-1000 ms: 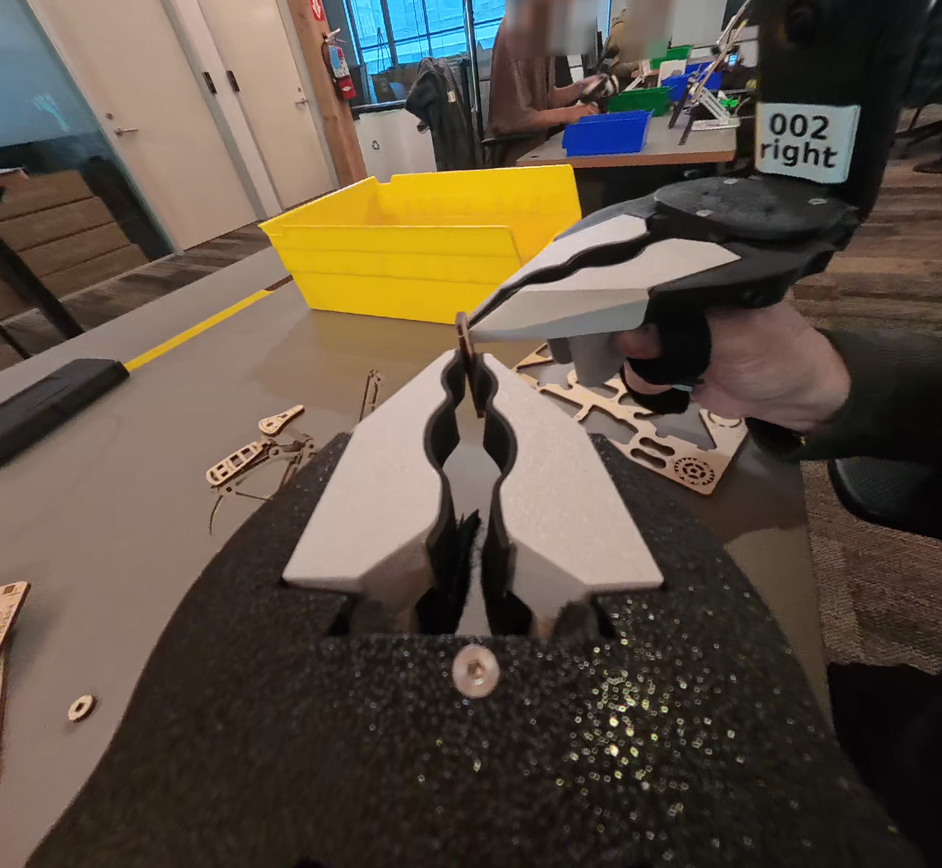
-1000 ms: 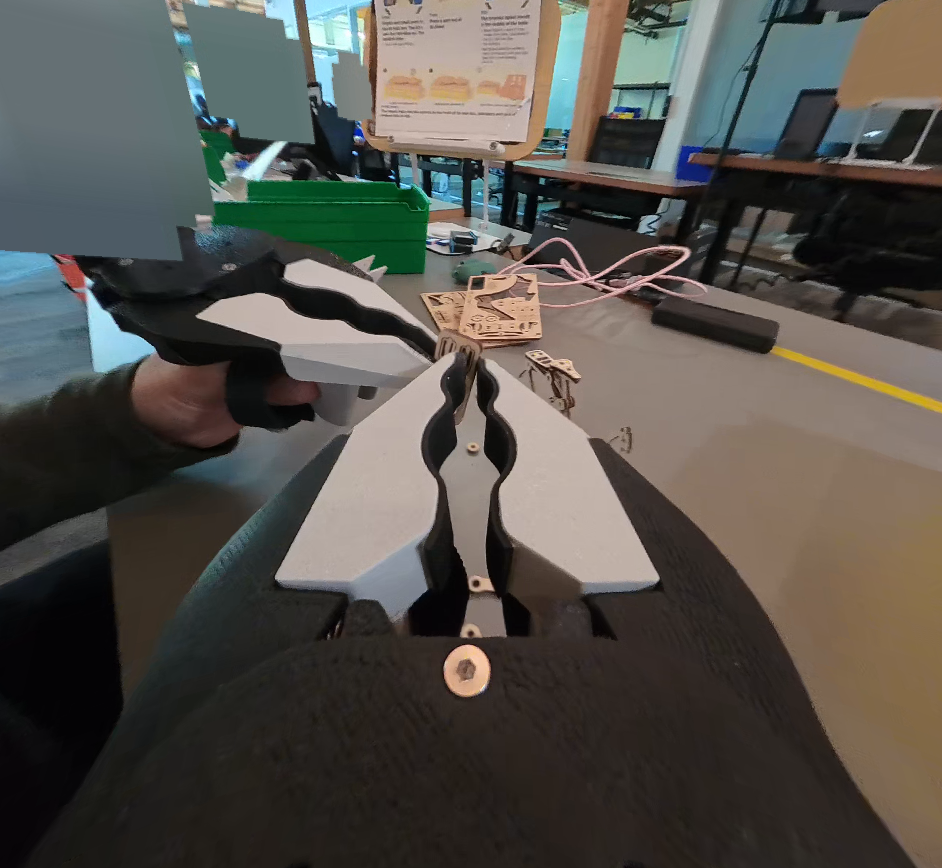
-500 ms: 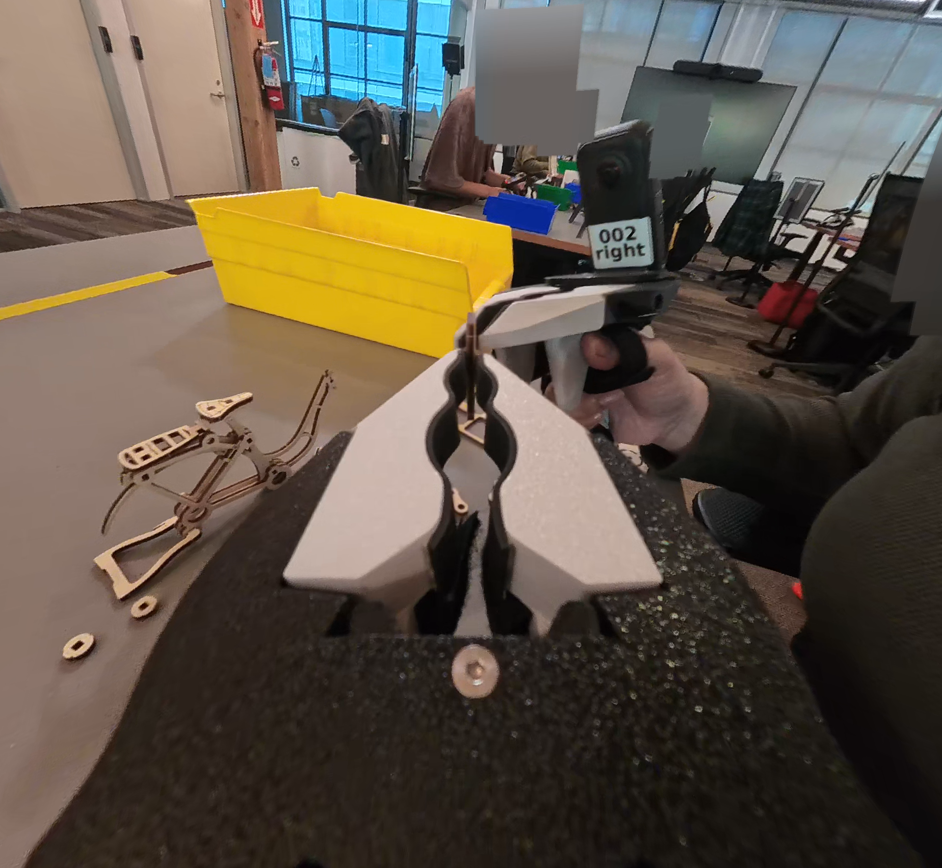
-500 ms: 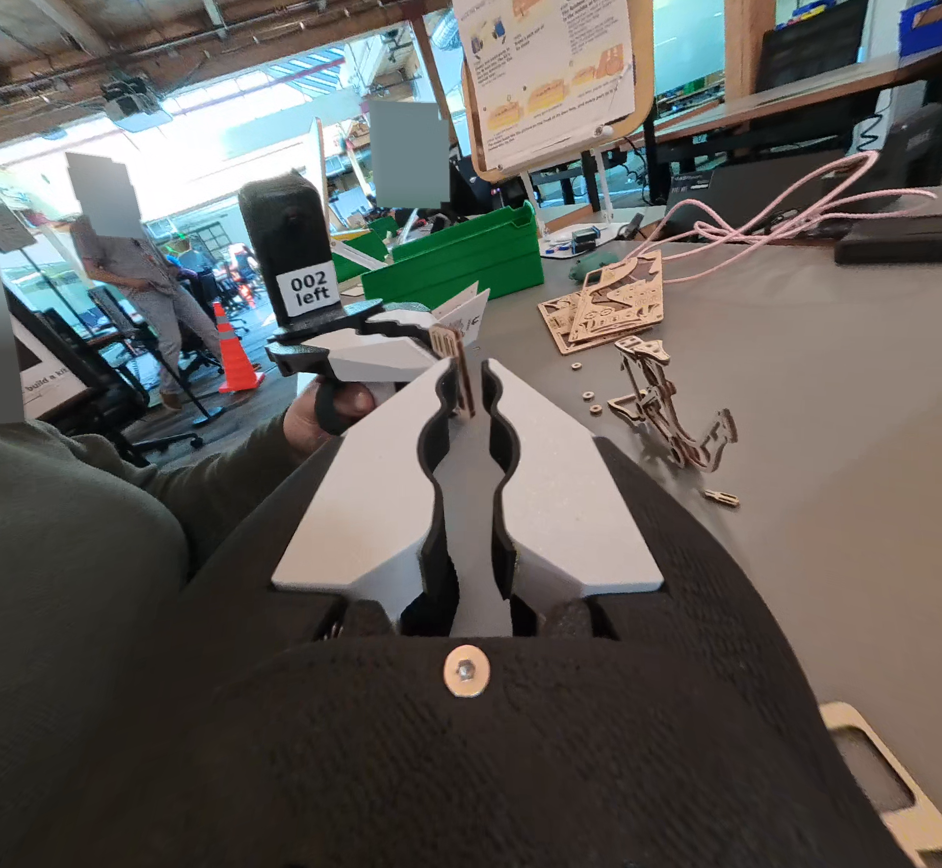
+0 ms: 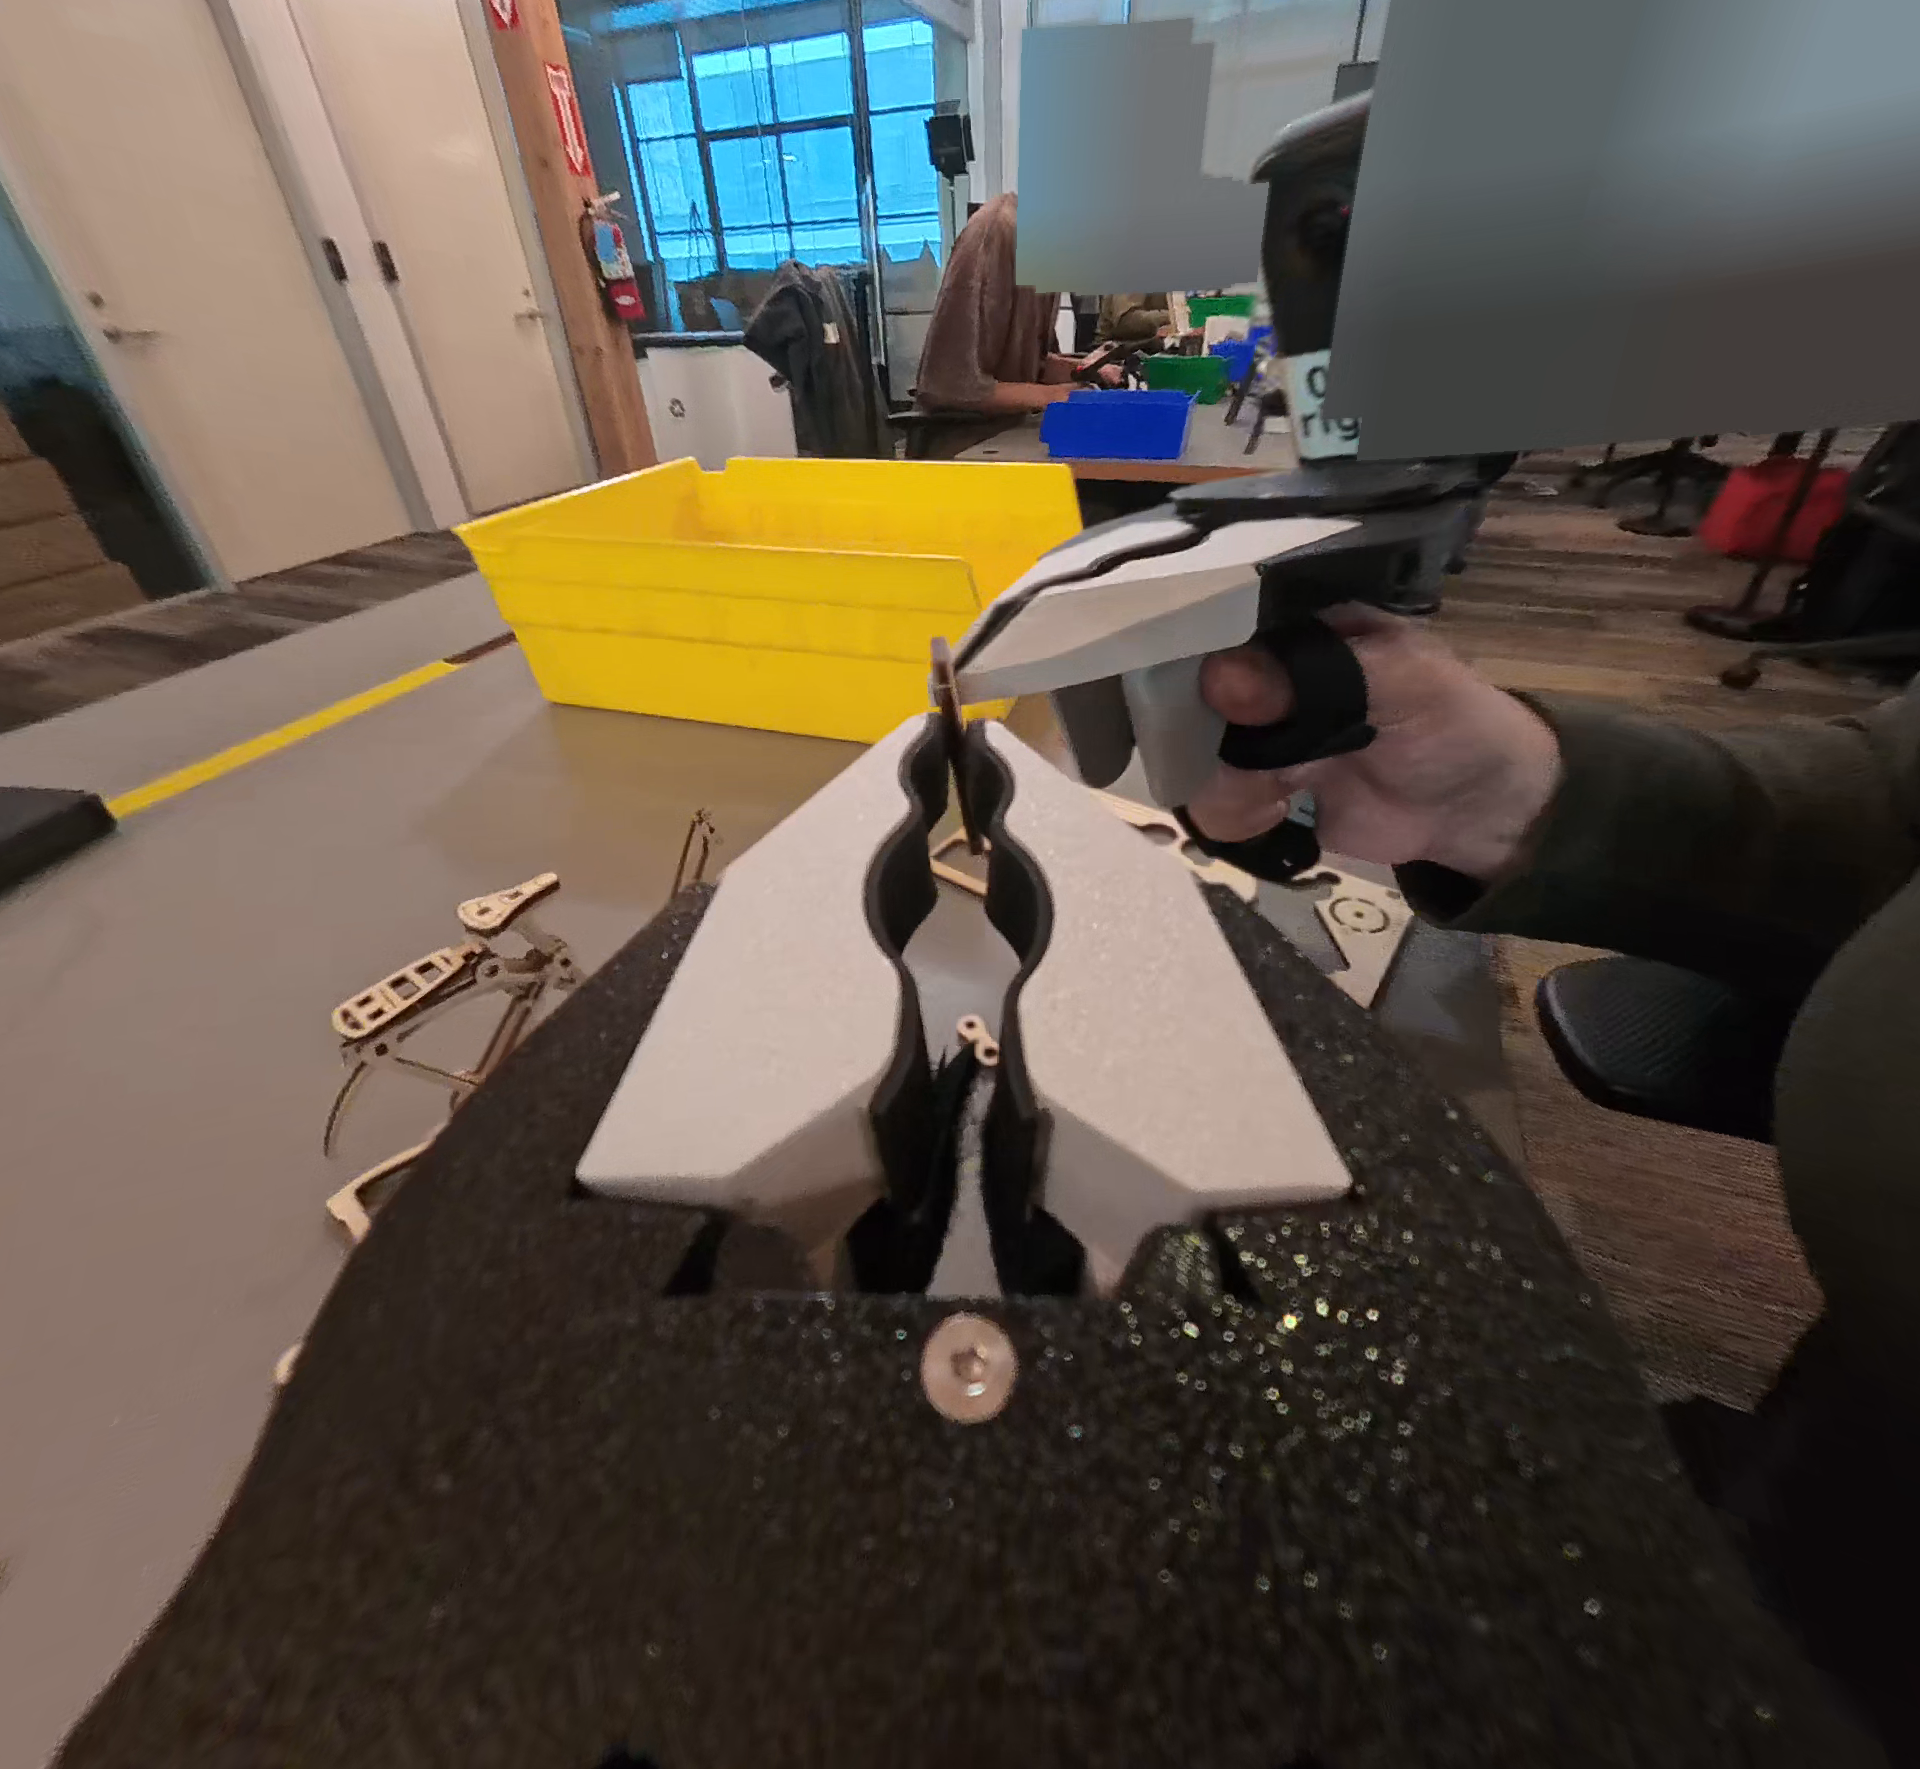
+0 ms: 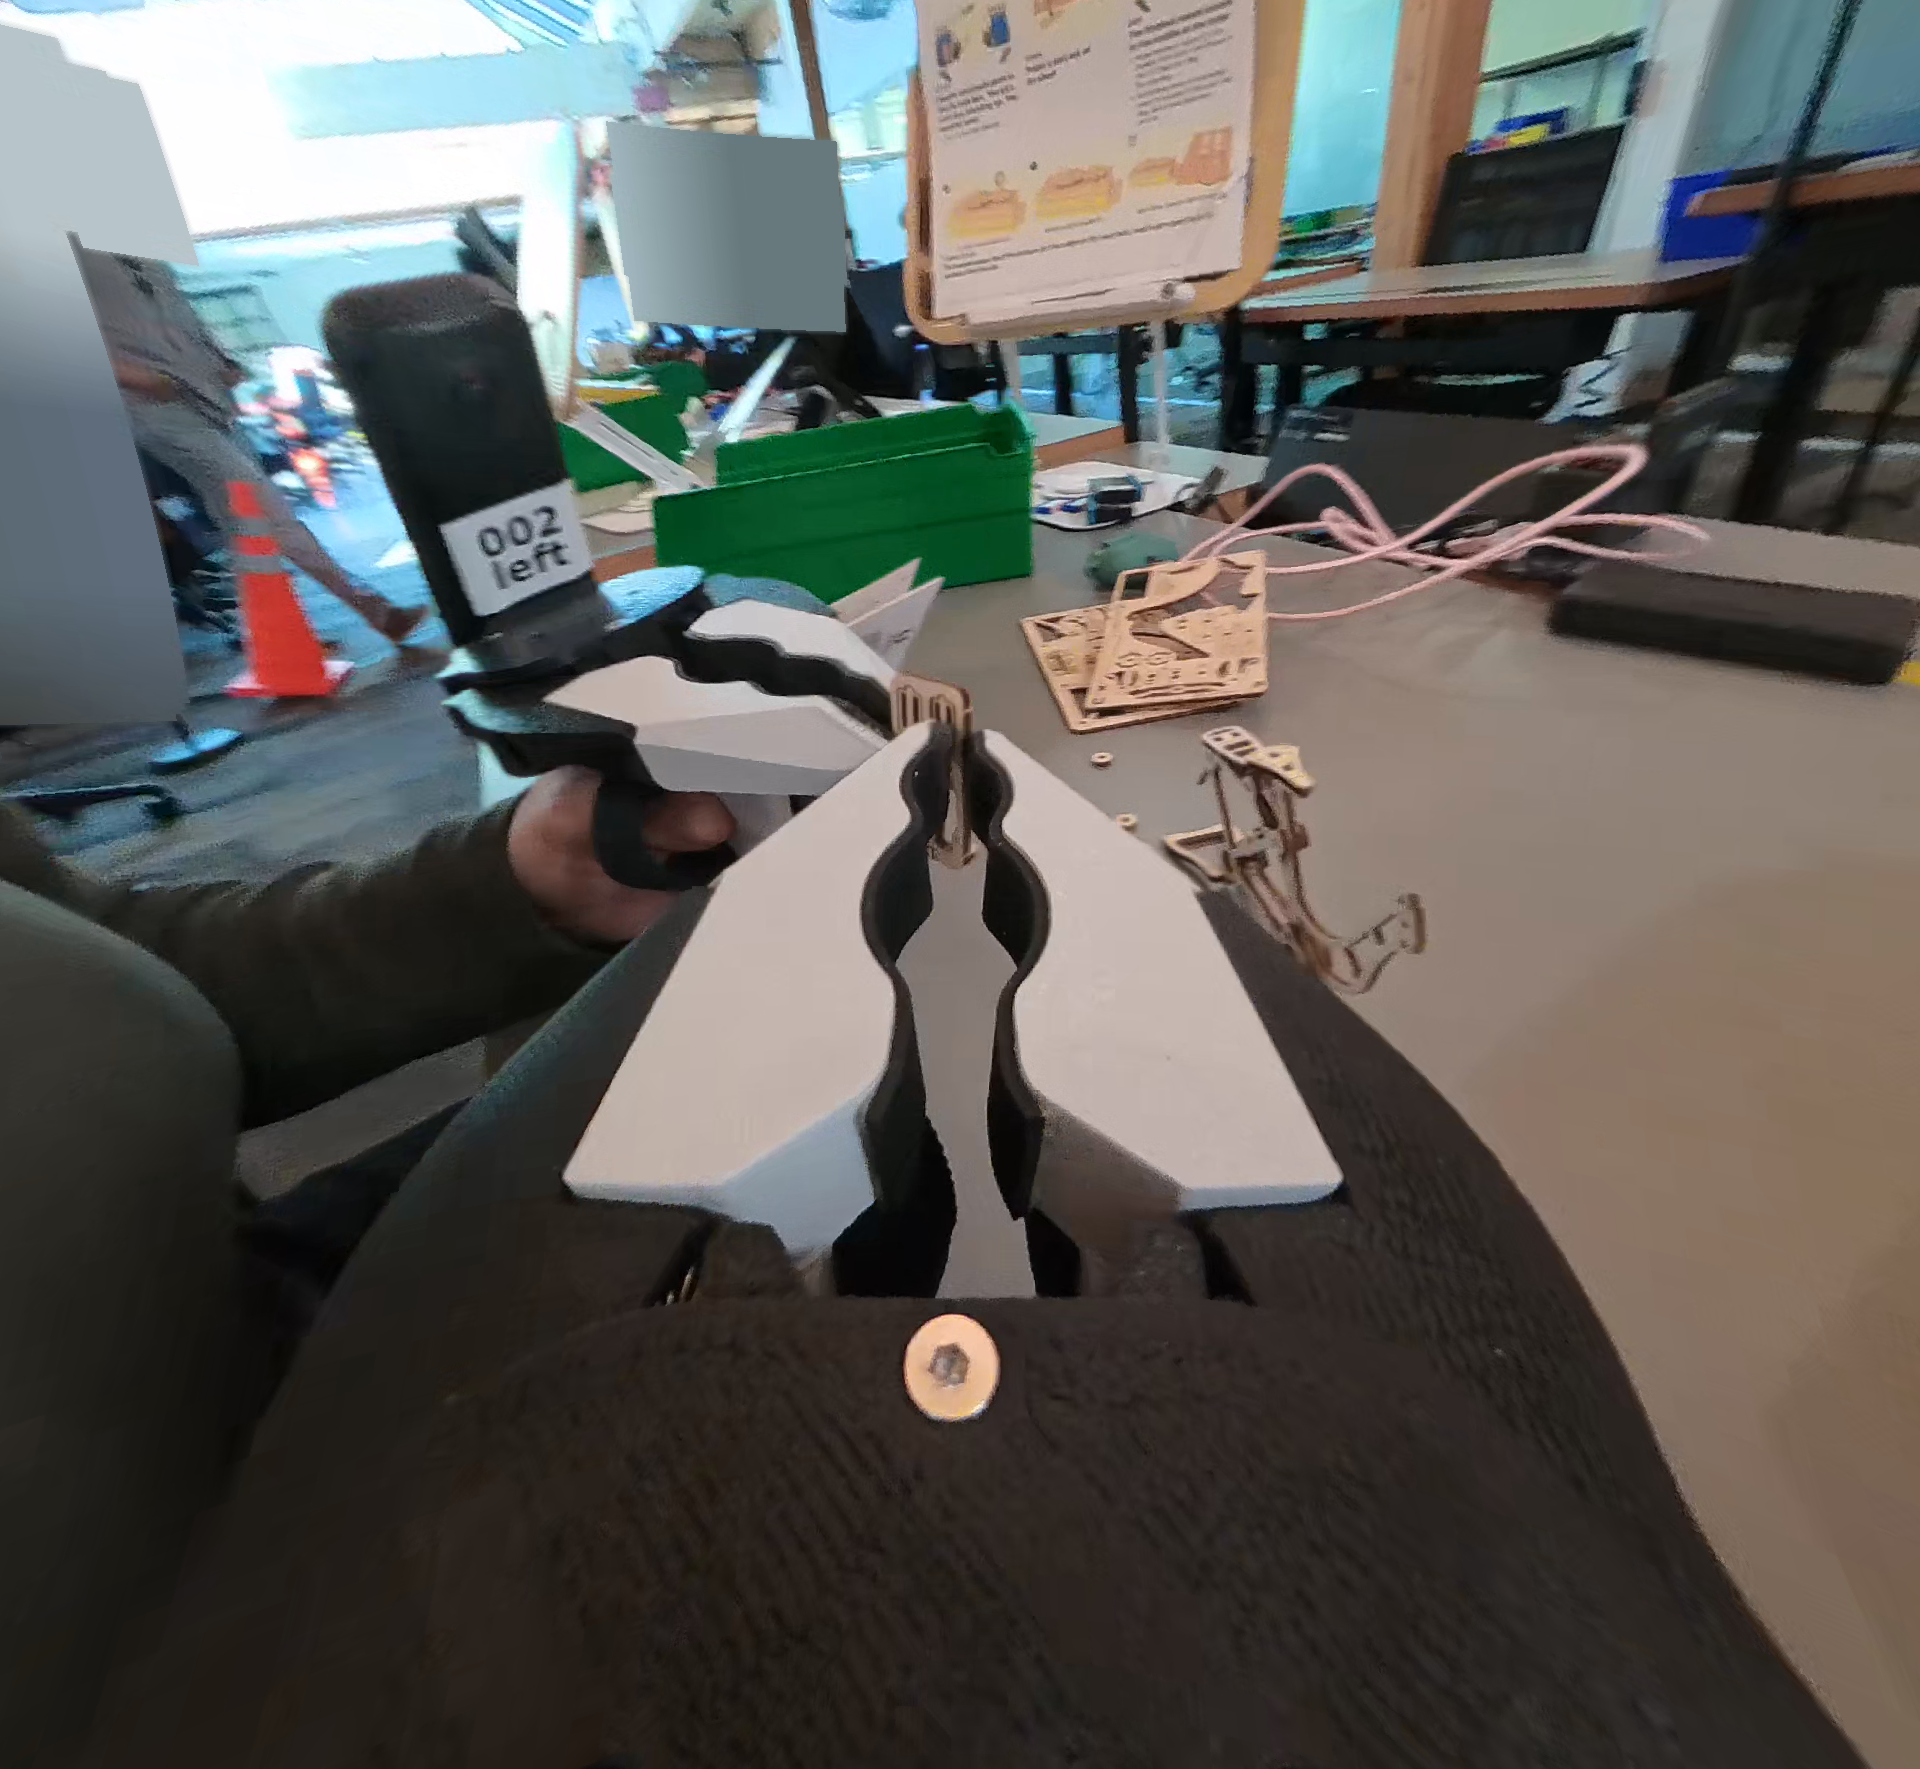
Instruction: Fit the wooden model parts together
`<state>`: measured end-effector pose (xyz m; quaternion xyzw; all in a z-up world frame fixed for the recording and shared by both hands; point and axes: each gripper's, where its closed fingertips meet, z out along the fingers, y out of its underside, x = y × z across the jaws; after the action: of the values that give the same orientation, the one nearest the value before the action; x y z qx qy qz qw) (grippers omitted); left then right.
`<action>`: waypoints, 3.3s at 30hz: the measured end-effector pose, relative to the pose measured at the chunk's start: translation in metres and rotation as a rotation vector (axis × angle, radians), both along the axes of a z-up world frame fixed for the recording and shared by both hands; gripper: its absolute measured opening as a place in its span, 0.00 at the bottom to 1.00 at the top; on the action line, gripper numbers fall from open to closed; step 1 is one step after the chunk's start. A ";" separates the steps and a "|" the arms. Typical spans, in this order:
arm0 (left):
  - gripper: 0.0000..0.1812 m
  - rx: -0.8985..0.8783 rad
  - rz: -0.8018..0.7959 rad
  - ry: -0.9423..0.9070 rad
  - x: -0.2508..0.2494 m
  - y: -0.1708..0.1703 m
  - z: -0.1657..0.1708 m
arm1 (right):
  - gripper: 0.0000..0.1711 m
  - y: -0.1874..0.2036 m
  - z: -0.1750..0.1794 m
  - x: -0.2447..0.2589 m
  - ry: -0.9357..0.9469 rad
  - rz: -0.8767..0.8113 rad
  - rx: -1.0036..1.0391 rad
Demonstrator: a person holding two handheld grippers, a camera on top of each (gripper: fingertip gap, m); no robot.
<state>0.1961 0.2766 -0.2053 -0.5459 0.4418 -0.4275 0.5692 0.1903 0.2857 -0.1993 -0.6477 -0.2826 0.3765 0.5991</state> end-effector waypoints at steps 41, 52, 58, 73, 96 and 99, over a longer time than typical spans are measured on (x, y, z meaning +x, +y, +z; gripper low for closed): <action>0.00 0.634 0.145 0.431 -0.013 0.012 -0.032 | 0.07 -0.004 -0.019 0.007 0.029 0.052 -0.034; 0.00 0.793 -0.005 0.487 -0.002 -0.014 -0.049 | 0.09 -0.022 -0.037 -0.005 -0.198 0.348 -0.090; 0.00 0.830 -0.032 0.508 0.000 -0.019 -0.054 | 0.05 -0.028 -0.049 -0.003 -0.358 0.400 -0.119; 0.00 0.851 -0.046 0.510 0.000 -0.021 -0.057 | 0.00 -0.011 -0.064 0.008 -0.462 0.292 -0.150; 0.03 -0.004 -0.230 0.118 -0.007 -0.015 -0.026 | 0.00 -0.018 -0.019 -0.011 -0.061 0.361 -0.146; 0.11 -0.078 -0.282 0.067 -0.009 -0.017 -0.020 | 0.00 -0.014 0.004 -0.006 0.172 0.355 -0.155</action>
<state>0.1869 0.2591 -0.2248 -0.5141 0.5159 -0.5016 0.4668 0.1846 0.2718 -0.1954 -0.5972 -0.3103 0.5508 0.4937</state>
